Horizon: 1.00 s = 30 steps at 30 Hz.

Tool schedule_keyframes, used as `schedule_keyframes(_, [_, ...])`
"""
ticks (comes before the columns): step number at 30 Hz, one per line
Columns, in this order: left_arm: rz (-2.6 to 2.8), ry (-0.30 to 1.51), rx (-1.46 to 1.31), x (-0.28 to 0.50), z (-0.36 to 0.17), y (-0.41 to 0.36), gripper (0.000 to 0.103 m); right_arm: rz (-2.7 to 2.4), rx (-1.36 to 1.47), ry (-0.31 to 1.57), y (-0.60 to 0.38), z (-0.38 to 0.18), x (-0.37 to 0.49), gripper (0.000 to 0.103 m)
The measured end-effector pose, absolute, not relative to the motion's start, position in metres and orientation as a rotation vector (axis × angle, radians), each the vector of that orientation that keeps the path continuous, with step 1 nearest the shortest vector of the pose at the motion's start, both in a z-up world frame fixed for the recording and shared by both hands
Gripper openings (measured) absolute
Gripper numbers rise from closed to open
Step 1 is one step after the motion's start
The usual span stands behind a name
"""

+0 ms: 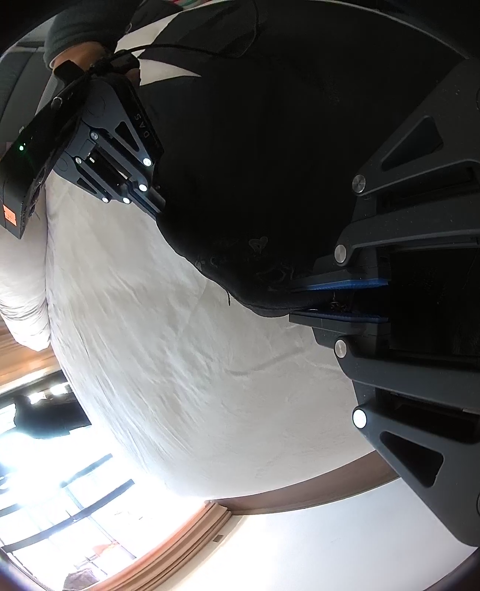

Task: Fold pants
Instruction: 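Close the left tool on the waistband while the right tool grasps beside it, then lift the waistband with both tools and fold it over toward the legs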

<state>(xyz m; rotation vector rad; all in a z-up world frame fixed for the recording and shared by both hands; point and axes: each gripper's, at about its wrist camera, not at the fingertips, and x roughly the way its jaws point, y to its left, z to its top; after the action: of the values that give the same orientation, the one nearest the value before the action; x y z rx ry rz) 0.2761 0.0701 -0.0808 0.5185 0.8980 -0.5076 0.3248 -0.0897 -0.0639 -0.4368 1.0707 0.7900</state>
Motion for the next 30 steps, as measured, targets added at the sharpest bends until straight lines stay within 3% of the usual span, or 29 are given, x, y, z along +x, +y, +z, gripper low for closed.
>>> schedule_keyframes(14, [-0.52,0.879,0.459,0.226,-0.064,0.062,0.008,0.775,-0.283,0.98,-0.075,-0.042,0.266,0.004])
schedule_keyframes(30, [-0.539,0.842,0.43,0.172,-0.048,0.074,0.007,0.76,-0.321,0.908,-0.079,-0.031,0.217,0.004])
